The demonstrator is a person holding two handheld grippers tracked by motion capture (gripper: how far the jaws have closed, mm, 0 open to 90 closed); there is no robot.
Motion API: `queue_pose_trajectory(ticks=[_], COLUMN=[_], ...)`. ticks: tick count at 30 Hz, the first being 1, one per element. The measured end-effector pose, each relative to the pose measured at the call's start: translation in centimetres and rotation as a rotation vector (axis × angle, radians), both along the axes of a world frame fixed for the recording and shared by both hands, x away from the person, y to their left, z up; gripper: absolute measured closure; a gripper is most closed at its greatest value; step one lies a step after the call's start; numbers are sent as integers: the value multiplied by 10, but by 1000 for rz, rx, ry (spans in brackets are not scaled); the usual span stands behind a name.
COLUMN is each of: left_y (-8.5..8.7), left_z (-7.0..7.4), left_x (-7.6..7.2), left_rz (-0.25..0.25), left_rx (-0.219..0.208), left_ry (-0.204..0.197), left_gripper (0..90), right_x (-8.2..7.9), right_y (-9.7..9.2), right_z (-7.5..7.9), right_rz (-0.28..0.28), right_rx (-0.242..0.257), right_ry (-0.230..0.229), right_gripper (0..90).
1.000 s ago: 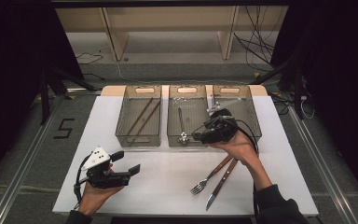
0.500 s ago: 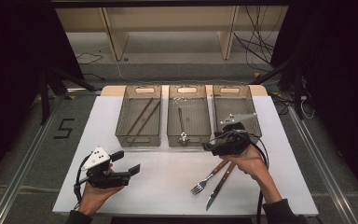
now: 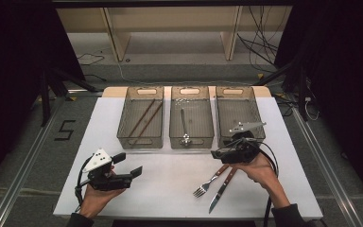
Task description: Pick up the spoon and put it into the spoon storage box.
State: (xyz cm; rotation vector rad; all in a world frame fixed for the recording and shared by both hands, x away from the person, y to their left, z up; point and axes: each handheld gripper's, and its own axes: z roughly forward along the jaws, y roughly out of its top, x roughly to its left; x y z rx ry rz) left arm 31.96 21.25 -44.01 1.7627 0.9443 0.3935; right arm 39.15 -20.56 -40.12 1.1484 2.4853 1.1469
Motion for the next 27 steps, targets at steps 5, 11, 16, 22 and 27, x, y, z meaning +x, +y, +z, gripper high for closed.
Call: queue_pose_trajectory(ticks=[5, 11, 16, 22, 27], left_y=[-1, -1, -1, -1, -1], left_z=[0, 0, 0, 0, 0], left_x=[1, 1, 1, 2, 2], left_rz=[3, -3, -2, -5, -5], left_rx=[-9, -7, -12, -13, -14], left_ry=[2, 0, 1, 3, 5], left_gripper=[148, 149, 148, 149, 148], right_x=[-1, -1, -2, -2, -2], right_y=[-7, -10, -11, -15, -19], right_z=[-6, -13, -16, -21, -25], right_rz=[-11, -25, -25, -41, -46], right_rx=[-9, -29, -40, -50, -61], right_ry=[10, 22, 23, 31, 40], right_gripper=[339, 347, 361, 386, 409])
